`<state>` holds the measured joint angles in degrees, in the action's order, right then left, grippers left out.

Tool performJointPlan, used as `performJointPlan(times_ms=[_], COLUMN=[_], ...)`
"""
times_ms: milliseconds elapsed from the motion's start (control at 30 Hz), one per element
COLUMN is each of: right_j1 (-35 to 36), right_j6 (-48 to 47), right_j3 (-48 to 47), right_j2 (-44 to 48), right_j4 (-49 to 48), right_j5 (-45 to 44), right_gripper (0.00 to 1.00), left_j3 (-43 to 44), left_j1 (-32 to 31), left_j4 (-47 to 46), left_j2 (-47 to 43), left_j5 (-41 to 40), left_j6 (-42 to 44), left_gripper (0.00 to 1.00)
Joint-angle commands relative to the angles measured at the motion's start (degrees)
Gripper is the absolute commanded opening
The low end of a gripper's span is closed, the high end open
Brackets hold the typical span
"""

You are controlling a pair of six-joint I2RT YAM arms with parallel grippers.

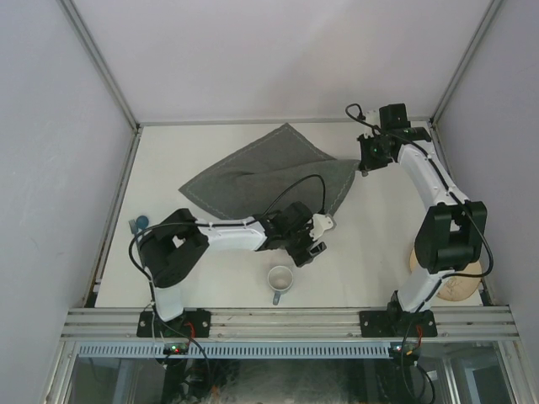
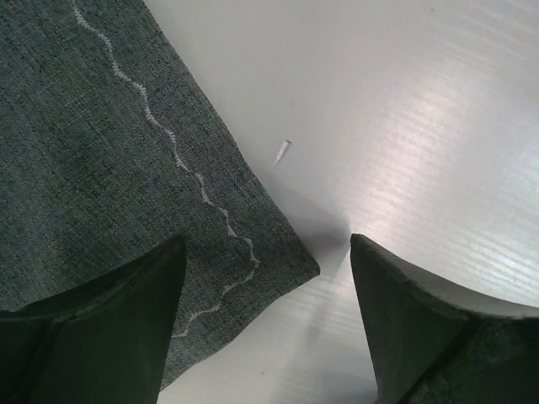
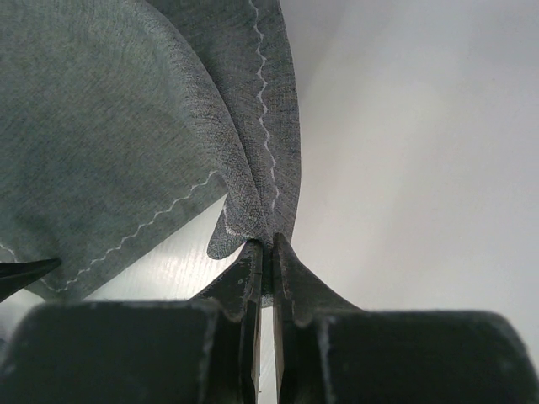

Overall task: Set the dinner table for one person
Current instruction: Flatten out the napkin at the center of the board.

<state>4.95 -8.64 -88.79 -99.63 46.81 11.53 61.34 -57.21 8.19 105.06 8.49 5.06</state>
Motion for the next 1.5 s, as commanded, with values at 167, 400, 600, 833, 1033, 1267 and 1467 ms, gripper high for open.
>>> performJointPlan(times_ms=[167, 400, 600, 833, 1033, 1267, 1467], right_j1=[-0.35, -0.52, -0.61, -1.33, -3.45, -7.49, -8.07], right_j6=[-0.40, -0.24, -0.51, -2.06, -2.02, -3.04, -2.91], right_j3=[1.13, 1.61, 0.68, -2.07, -4.35, -5.14, -11.86], right_j2=[4.40, 4.84, 6.08, 10.21, 14.22, 24.75, 31.72], right_j4=[-0.84, -0.78, -0.17, 0.72, -0.23, -3.99, -2.70], right_j5=[1.04, 1.22, 0.01, -3.71, -4.08, -2.07, -0.92], right_gripper=[0.00, 0.00, 0.00, 0.00, 0.00, 0.00, 0.00], left_j3=[4.58, 4.12, 4.99, 10.44, 16.20, 13.38, 13.61], left_j1=[-0.18, -0.18, 0.81, 15.62, 31.16, 40.08, 41.81], left_j4=[-0.85, -0.23, 1.63, 1.74, 3.42, 7.01, 12.09], left_j2=[2.60, 2.99, -1.54, -17.00, -27.16, -42.28, -51.47], left_j5=[-1.47, -1.72, -5.94, -9.09, -9.69, -13.48, -17.17], left_j6=[-1.19, -0.96, 3.04, 6.17, 6.09, 9.17, 12.09], left_gripper=[0.57, 0.00, 0.00, 0.00, 0.00, 0.00, 0.00])
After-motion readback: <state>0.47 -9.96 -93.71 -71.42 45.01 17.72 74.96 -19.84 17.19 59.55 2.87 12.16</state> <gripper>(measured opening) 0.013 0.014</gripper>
